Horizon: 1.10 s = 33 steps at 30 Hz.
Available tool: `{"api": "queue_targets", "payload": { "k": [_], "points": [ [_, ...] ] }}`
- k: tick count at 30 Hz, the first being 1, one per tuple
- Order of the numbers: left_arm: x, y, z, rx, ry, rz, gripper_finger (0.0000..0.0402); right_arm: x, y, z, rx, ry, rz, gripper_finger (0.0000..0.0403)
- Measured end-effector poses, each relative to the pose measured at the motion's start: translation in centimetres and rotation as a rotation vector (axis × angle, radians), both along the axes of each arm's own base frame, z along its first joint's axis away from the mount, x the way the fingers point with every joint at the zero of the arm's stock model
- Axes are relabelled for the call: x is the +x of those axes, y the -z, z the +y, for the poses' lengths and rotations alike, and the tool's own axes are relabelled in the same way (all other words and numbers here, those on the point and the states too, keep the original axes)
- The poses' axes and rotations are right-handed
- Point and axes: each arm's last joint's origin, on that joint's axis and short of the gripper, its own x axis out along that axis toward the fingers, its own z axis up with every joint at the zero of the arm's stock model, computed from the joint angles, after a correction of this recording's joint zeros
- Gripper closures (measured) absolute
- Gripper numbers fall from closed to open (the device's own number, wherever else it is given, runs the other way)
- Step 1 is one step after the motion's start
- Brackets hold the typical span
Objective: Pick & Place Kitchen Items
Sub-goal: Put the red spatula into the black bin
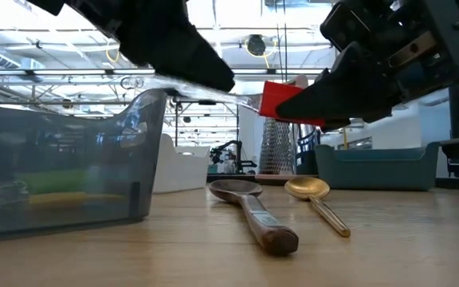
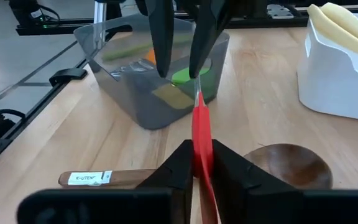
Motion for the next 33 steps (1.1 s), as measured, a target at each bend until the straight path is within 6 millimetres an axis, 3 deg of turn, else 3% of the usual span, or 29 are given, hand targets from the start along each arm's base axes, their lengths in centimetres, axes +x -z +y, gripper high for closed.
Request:
{"api": "queue_targets", "payload": {
  "k": [21, 28, 33],
  "points": [
    [-0.54, 0.79, 0.50, 0.039, -0.061, 0.095, 0.0313, 0.01, -0.04, -0.01, -0.004, -0.002, -0.003, 0.0374],
    [-0.54, 0.78, 0.52, 0.047, -0.080, 0.090, 0.0388, 0.00, -0.02, -0.02, -0.006, 0.003, -0.001, 0.0370],
    [-0.66, 0.75, 0.28, 0.045, -0.120, 0.081, 0.0389, 0.00, -0.02, -0.04, -0.013, 0.003, -0.003, 0.0366]
  ]
}}
